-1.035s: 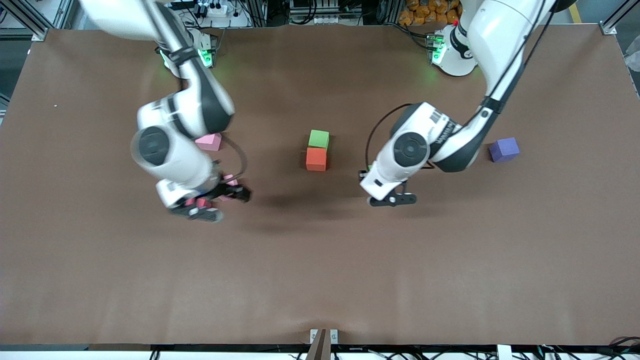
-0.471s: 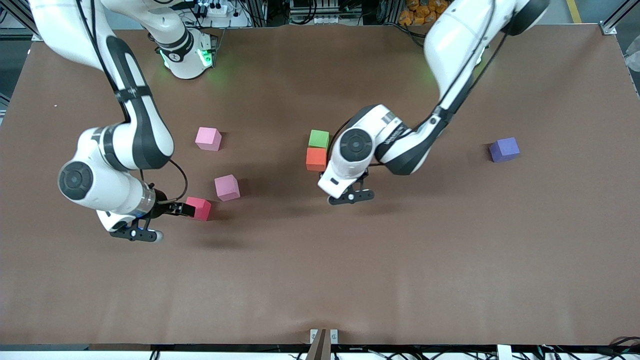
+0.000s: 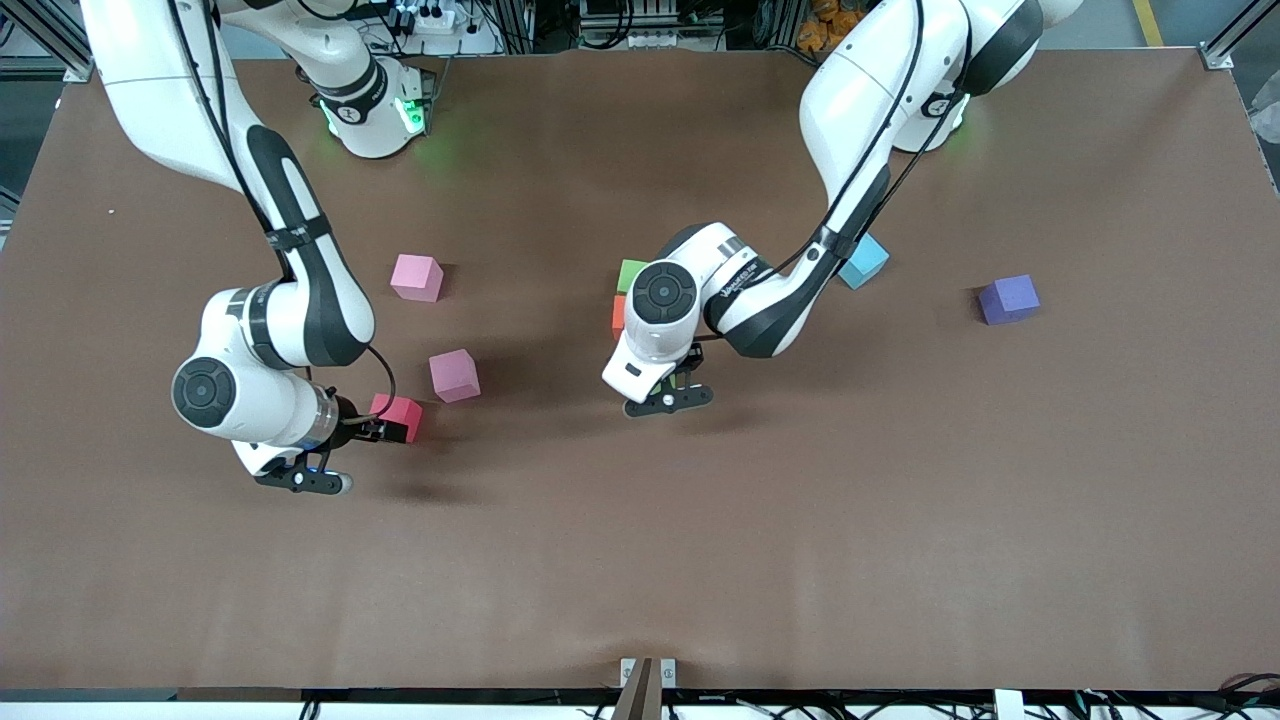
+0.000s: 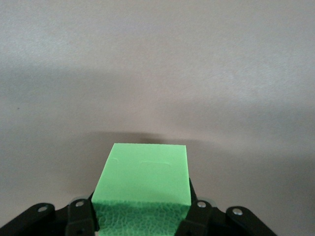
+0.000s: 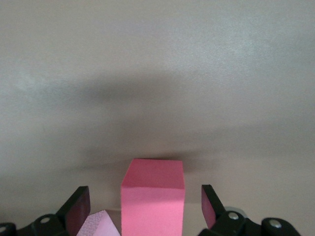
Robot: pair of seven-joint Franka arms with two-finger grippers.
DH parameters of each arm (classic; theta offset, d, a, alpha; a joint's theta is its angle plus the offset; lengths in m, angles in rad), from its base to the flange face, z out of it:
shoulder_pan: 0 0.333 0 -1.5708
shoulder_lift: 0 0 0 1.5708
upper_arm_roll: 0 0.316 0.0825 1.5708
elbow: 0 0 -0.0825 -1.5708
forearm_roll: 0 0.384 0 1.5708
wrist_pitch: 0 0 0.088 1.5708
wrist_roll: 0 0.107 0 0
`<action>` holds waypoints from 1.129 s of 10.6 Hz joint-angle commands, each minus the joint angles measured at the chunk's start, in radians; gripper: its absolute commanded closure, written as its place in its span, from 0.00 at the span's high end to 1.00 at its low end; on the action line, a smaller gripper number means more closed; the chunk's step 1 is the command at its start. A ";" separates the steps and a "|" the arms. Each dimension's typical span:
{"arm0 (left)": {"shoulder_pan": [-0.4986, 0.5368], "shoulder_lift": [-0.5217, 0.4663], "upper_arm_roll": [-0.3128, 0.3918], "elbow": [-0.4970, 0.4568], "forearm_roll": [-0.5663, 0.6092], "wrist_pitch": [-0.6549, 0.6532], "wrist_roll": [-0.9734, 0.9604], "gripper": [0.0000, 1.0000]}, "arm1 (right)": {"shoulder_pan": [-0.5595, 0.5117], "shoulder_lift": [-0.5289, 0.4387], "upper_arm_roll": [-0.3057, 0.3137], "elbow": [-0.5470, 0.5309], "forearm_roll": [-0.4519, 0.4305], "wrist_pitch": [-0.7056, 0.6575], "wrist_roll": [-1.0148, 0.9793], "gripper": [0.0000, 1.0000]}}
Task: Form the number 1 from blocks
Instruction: 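Carry the green cube with the left gripper while the right gripper reaches red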
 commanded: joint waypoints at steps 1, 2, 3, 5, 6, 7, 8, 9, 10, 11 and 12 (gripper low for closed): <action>-0.023 0.027 0.013 0.033 0.004 0.026 -0.016 0.00 | 0.005 0.013 -0.011 0.001 -0.012 0.008 0.011 1.00; -0.032 0.028 0.013 0.031 0.004 0.026 -0.015 0.00 | 0.008 0.022 -0.011 -0.008 -0.011 0.009 0.009 1.00; -0.039 0.030 0.013 0.027 0.004 0.023 -0.010 0.00 | 0.008 0.027 -0.011 -0.014 -0.012 0.011 0.011 1.00; -0.043 0.030 0.007 0.021 0.004 0.010 0.025 0.00 | 0.014 0.039 -0.011 -0.015 -0.008 0.009 0.011 1.00; -0.054 0.031 0.007 0.015 0.001 0.010 0.028 0.00 | 0.018 0.044 -0.011 -0.026 -0.006 0.018 0.011 1.00; -0.060 0.042 0.007 0.015 0.001 0.010 0.028 0.00 | 0.023 0.045 -0.011 -0.032 -0.005 0.027 0.011 1.00; -0.068 0.050 0.007 0.015 0.002 0.010 0.028 0.00 | 0.023 0.047 -0.011 -0.032 -0.003 0.028 0.011 0.96; -0.072 0.054 0.007 0.015 0.002 0.010 0.028 0.00 | 0.024 0.050 -0.011 -0.034 -0.003 0.026 0.012 0.87; -0.074 0.056 0.007 0.015 0.005 0.010 0.028 0.00 | 0.026 0.050 -0.011 -0.034 -0.003 0.024 0.012 0.74; -0.074 0.054 0.009 0.015 0.002 0.009 0.045 0.00 | 0.026 0.050 -0.011 -0.034 -0.003 0.024 0.012 0.65; -0.074 0.054 0.007 0.013 0.001 0.009 0.053 0.00 | 0.026 0.048 -0.011 -0.034 -0.003 0.024 0.012 0.60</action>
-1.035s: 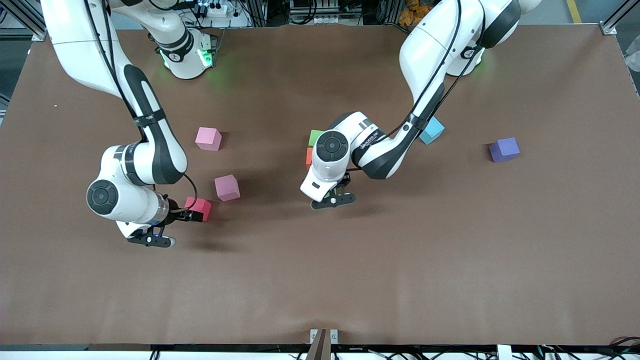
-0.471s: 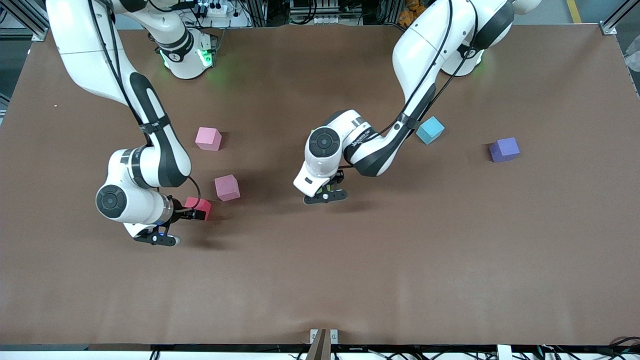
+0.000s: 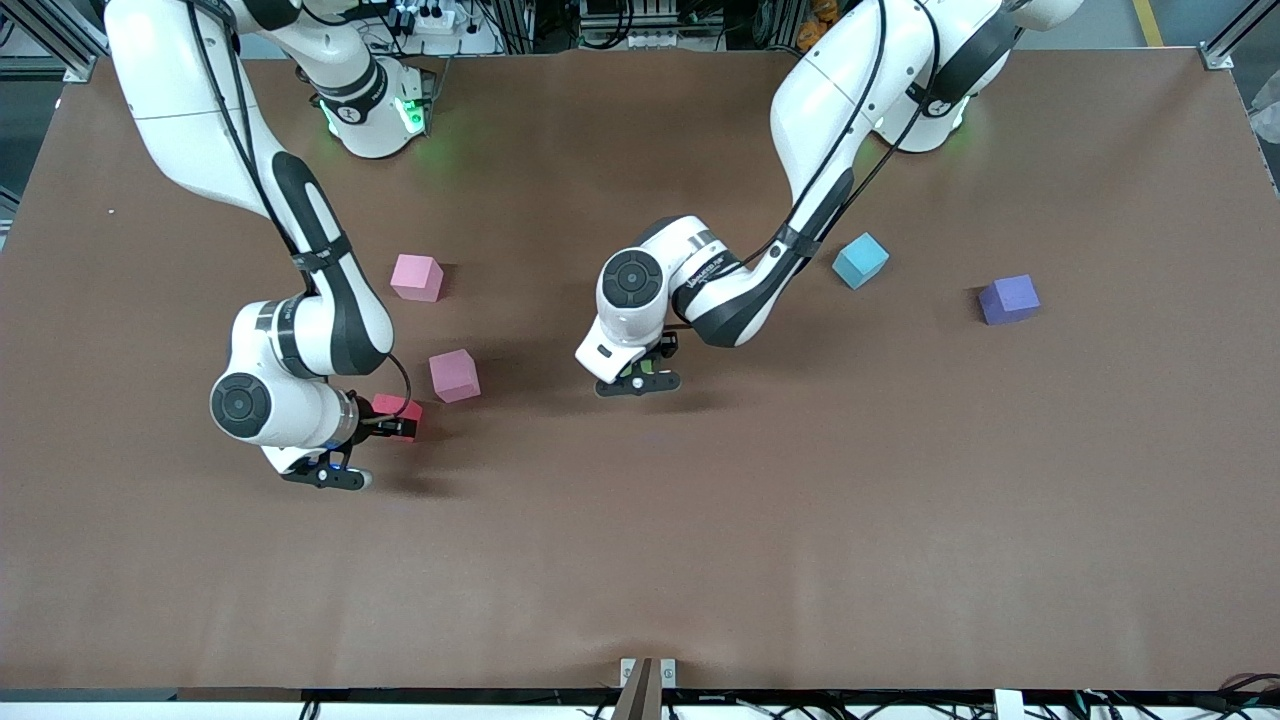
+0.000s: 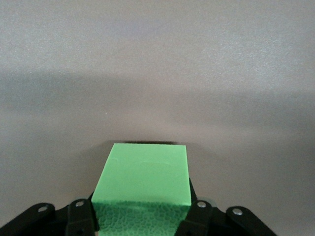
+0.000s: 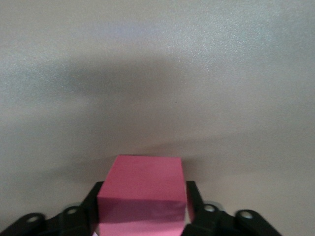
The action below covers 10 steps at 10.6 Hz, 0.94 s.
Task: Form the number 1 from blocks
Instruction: 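Place the green cube beside orange while the right gripper grasps the red cube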
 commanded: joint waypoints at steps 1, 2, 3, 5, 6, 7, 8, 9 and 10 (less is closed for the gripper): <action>-0.010 0.006 0.008 0.006 0.001 -0.017 0.033 0.00 | 0.006 -0.007 -0.003 -0.015 -0.003 0.012 0.012 0.58; -0.009 0.005 0.006 0.004 0.001 -0.018 0.040 0.00 | 0.006 -0.009 -0.003 -0.015 -0.003 0.012 0.012 0.57; -0.009 0.005 0.006 0.004 0.001 -0.021 0.046 0.00 | 0.006 -0.012 -0.003 -0.015 -0.002 0.010 0.012 0.57; -0.016 0.005 0.005 0.003 0.001 -0.038 0.062 0.00 | 0.003 -0.044 -0.003 -0.017 -0.002 0.006 0.012 0.58; -0.016 0.006 0.005 0.003 -0.001 -0.041 0.066 0.00 | -0.005 -0.073 -0.003 -0.017 -0.002 0.003 0.012 0.58; -0.018 0.006 0.005 0.003 -0.001 -0.041 0.066 0.00 | -0.005 -0.096 -0.007 -0.017 -0.002 -0.002 0.010 0.58; -0.021 0.006 0.003 0.003 -0.001 -0.041 0.066 0.00 | 0.000 -0.113 -0.010 -0.015 -0.003 -0.001 0.012 0.58; -0.021 0.006 0.003 0.003 -0.008 -0.041 0.066 0.00 | 0.011 -0.130 -0.026 -0.012 -0.003 0.002 0.012 0.58; -0.021 0.008 0.005 0.003 -0.028 -0.041 0.066 0.00 | 0.031 -0.141 -0.031 -0.009 -0.003 0.006 0.012 0.58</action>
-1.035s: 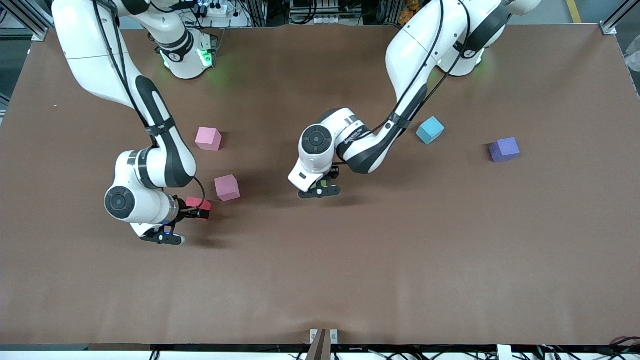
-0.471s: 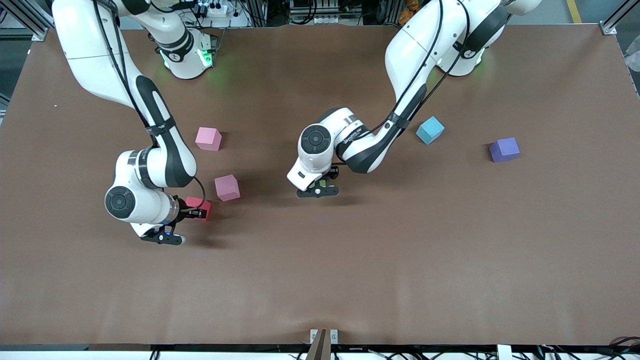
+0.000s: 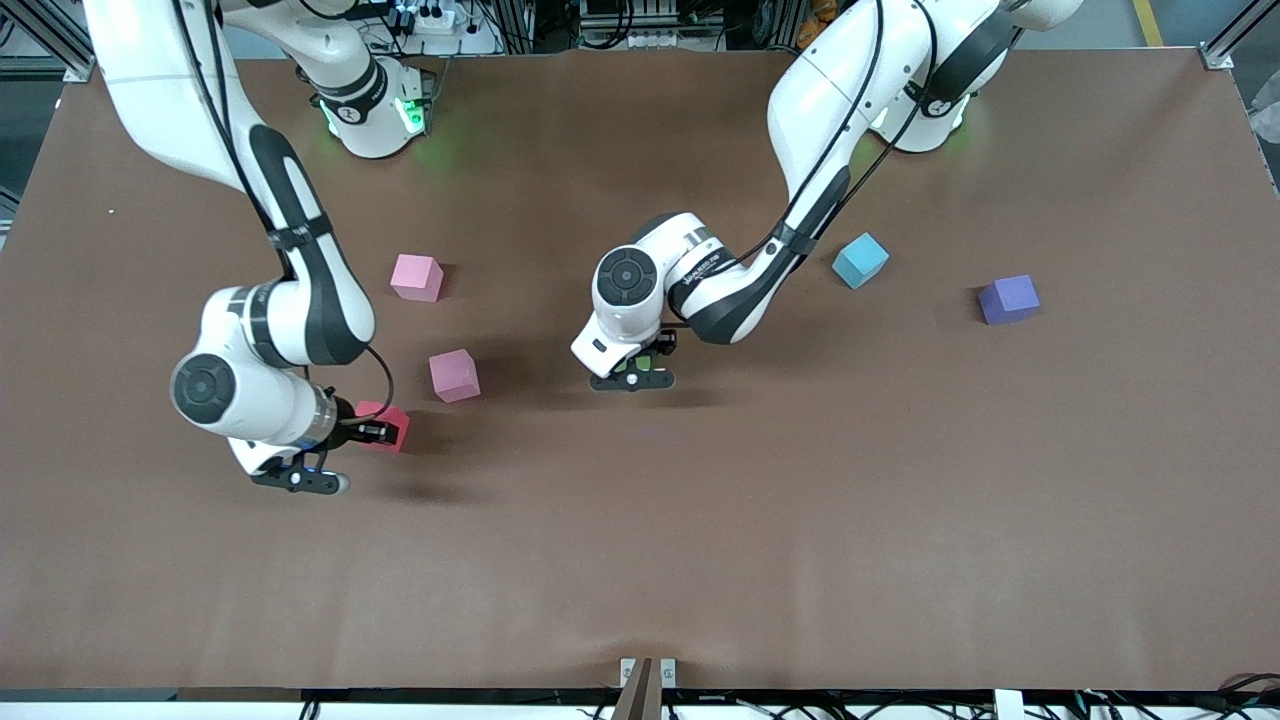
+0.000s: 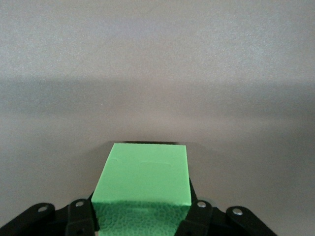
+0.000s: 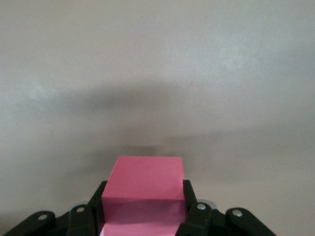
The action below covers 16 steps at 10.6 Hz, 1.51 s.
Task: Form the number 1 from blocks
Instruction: 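Place the green cube beside orange while the right gripper grasps the red cube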
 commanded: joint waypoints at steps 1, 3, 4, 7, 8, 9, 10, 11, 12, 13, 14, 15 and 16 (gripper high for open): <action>-0.011 0.008 0.006 0.001 -0.026 -0.015 0.016 0.00 | 0.046 -0.041 -0.025 -0.014 0.001 0.001 0.013 0.58; -0.014 0.010 0.008 0.001 -0.022 -0.013 0.019 0.99 | 0.058 -0.041 -0.026 -0.004 0.035 0.004 0.011 0.58; -0.025 0.008 0.008 0.001 -0.017 -0.013 0.013 1.00 | 0.073 -0.040 -0.025 0.000 0.044 0.009 0.013 0.58; -0.031 -0.002 0.009 0.001 -0.016 -0.013 0.007 1.00 | 0.134 -0.020 -0.025 0.014 0.122 0.096 0.013 0.58; -0.031 -0.013 0.014 0.001 -0.014 -0.013 0.000 1.00 | 0.156 -0.006 -0.025 0.026 0.144 0.112 0.031 0.58; -0.028 -0.031 0.017 0.001 -0.014 -0.016 -0.010 1.00 | 0.170 -0.003 -0.025 0.036 0.145 0.112 0.077 0.58; -0.022 -0.051 0.018 0.001 -0.014 -0.022 -0.011 1.00 | 0.181 -0.003 -0.023 0.042 0.147 0.112 0.094 0.58; -0.017 -0.073 0.024 0.003 -0.014 -0.056 -0.011 1.00 | 0.188 0.000 -0.023 0.043 0.147 0.112 0.099 0.58; -0.016 -0.099 0.034 0.003 -0.014 -0.080 -0.011 1.00 | 0.197 0.005 -0.023 0.043 0.149 0.113 0.100 0.58; -0.003 -0.125 0.038 0.003 -0.014 -0.114 -0.016 1.00 | 0.205 0.008 -0.023 0.051 0.149 0.116 0.112 0.57; 0.036 -0.159 0.038 0.001 -0.014 -0.137 -0.017 1.00 | 0.217 0.012 -0.022 0.052 0.147 0.122 0.128 0.57; 0.079 -0.191 0.038 -0.006 -0.014 -0.174 -0.016 1.00 | 0.242 0.023 -0.022 0.052 0.147 0.133 0.129 0.57; 0.119 -0.237 0.038 -0.046 -0.013 -0.188 -0.016 1.00 | 0.275 0.037 -0.023 0.052 0.147 0.161 0.143 0.58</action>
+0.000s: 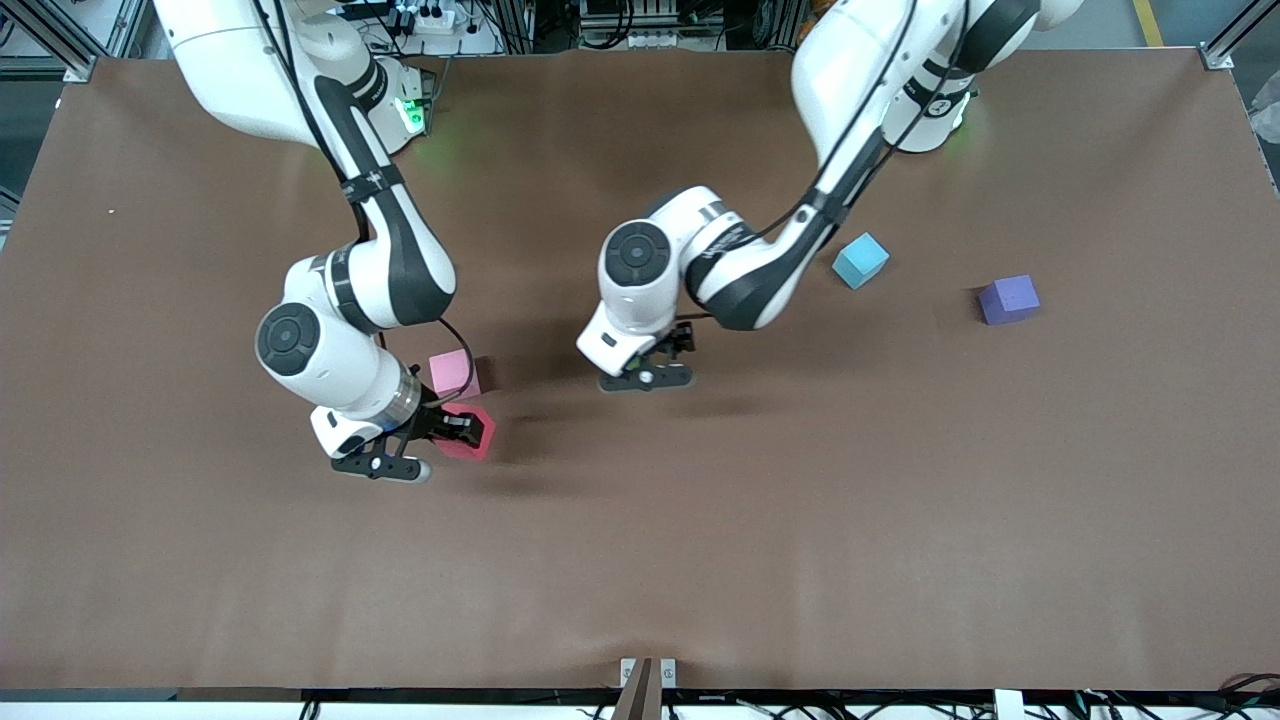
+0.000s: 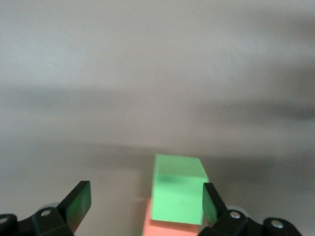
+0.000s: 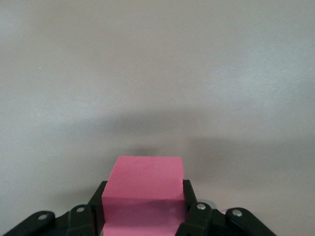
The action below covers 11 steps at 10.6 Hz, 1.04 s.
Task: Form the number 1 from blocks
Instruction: 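Carry the red cube to the line while the left gripper reaches purple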
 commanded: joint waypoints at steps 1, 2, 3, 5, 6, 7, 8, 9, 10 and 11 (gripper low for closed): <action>0.105 -0.124 -0.001 -0.118 -0.009 -0.032 0.000 1.00 | 0.094 0.054 -0.008 0.031 0.010 0.044 0.066 0.57; 0.162 -0.171 -0.001 -0.172 -0.006 -0.032 0.014 1.00 | 0.137 0.080 -0.008 0.069 0.008 0.043 0.117 0.57; 0.207 -0.213 -0.004 -0.228 0.015 -0.024 0.020 1.00 | 0.168 0.093 -0.010 0.089 0.007 0.042 0.143 0.57; 0.279 -0.266 -0.007 -0.325 0.039 0.005 0.040 1.00 | 0.231 0.124 -0.048 0.132 0.005 0.043 0.154 0.57; 0.326 -0.297 -0.011 -0.374 0.037 0.020 0.078 1.00 | 0.258 0.146 -0.067 0.163 0.004 0.046 0.156 0.57; 0.374 -0.337 -0.016 -0.425 0.036 0.035 0.116 1.00 | 0.287 0.166 -0.079 0.189 0.004 0.045 0.159 0.57; 0.423 -0.383 -0.021 -0.477 0.023 0.048 0.161 1.00 | 0.310 0.178 -0.087 0.198 0.005 0.046 0.172 0.57; 0.457 -0.417 -0.022 -0.518 0.022 0.049 0.178 1.00 | 0.324 0.184 -0.090 0.205 0.005 0.045 0.177 0.57; 0.488 -0.434 -0.022 -0.551 0.022 0.048 0.193 1.00 | 0.343 0.196 -0.099 0.212 0.007 0.043 0.177 0.57; 0.526 -0.455 -0.024 -0.592 0.022 0.048 0.216 1.00 | 0.367 0.215 -0.108 0.217 0.007 0.043 0.177 0.57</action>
